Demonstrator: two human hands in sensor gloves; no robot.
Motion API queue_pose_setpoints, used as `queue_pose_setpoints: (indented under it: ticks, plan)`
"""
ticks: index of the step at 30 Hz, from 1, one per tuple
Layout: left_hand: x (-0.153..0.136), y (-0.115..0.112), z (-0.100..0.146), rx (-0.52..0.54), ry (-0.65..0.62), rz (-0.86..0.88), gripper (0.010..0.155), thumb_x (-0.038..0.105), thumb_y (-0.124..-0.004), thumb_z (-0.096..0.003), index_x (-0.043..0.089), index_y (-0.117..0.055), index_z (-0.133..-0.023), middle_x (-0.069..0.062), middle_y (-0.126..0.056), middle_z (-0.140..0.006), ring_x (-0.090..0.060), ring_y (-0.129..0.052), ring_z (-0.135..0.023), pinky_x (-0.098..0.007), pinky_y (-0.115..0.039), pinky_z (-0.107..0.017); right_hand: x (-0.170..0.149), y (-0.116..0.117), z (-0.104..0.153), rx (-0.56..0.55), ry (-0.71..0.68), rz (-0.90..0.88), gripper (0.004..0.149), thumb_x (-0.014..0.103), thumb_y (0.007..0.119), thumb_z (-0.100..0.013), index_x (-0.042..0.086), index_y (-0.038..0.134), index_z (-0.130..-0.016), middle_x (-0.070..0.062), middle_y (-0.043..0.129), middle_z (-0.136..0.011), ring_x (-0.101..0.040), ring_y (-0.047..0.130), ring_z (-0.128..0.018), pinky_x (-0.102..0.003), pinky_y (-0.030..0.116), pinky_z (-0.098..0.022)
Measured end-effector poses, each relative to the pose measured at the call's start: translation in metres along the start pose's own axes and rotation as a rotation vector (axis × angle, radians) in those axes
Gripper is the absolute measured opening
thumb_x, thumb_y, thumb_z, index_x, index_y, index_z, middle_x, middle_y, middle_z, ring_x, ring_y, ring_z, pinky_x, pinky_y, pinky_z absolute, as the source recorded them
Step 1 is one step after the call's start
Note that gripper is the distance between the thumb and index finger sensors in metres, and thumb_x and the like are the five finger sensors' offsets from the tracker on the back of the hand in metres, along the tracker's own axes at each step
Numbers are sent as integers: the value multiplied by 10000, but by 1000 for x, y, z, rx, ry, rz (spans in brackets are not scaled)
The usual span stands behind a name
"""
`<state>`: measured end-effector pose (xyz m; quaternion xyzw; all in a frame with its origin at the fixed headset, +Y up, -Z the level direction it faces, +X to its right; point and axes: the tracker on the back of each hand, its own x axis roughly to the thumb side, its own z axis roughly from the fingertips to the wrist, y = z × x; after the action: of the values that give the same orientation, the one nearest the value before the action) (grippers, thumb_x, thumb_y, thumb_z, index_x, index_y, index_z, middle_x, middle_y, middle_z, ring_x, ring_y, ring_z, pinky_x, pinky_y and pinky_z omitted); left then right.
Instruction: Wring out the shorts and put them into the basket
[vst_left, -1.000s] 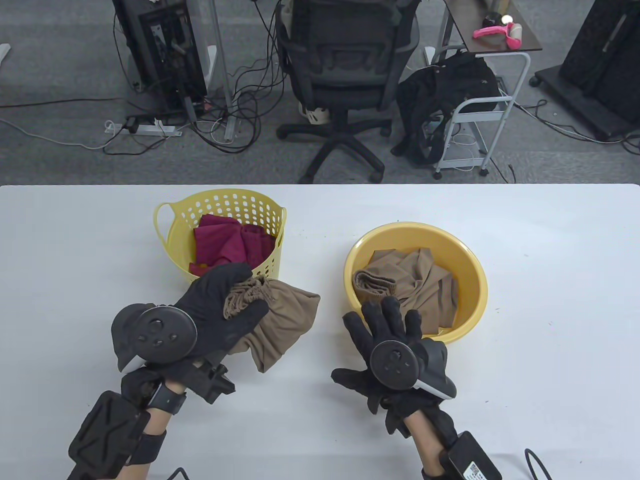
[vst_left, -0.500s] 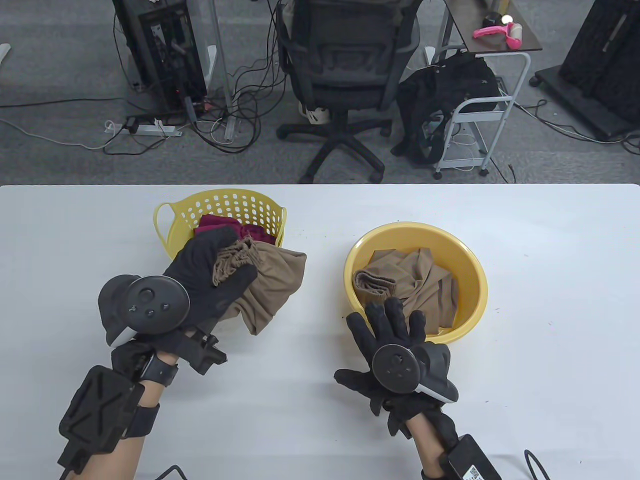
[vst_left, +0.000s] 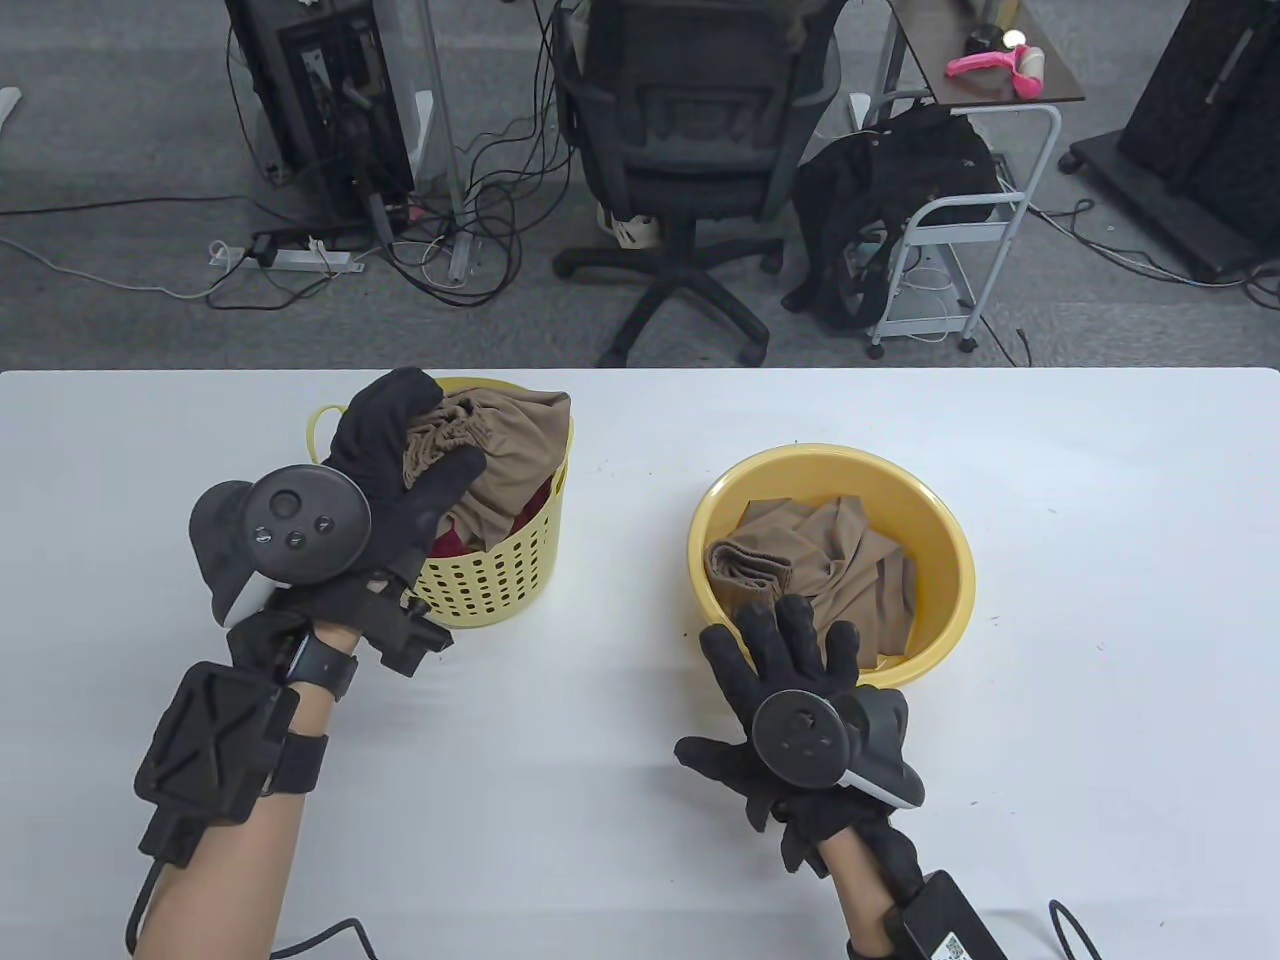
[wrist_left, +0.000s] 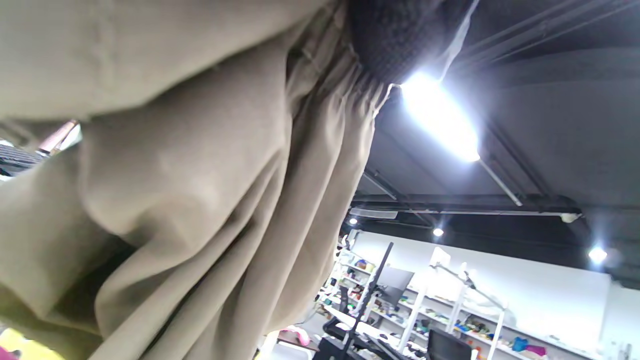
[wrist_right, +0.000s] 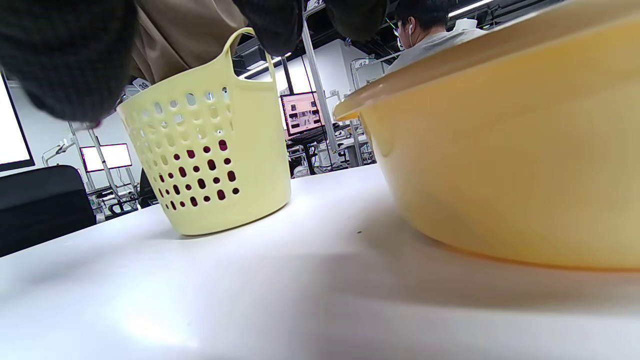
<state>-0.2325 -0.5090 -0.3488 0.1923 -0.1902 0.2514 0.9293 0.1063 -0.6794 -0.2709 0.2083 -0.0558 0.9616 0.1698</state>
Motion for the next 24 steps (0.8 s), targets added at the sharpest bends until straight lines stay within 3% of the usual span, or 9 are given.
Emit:
queue_pose_setpoints:
  ticks: [13,24]
  plan:
    - [-29,-46,-14,-173,142,-38,676,455,-838,-536,221,-489,-1065,-158,-641,-1125,-491,-770,-1001,-650,-643,-694,-2,0,1,12,6,-3,963,710,797,-418,144,458,-1119,-277,337,-1135,-578,223,-1018,-803,199,-621]
    - [-41,-77,-18,-344,217,-109,708,490,-828,-535,205,-482,-1083,-204,-609,-1148,-558,-668,-1031,-753,-512,-670,-1,-1,2,6,2,-9,963,709,800,-415,143,463,-1118,-277,340,-1133,-576,231,-1019,-803,207,-623]
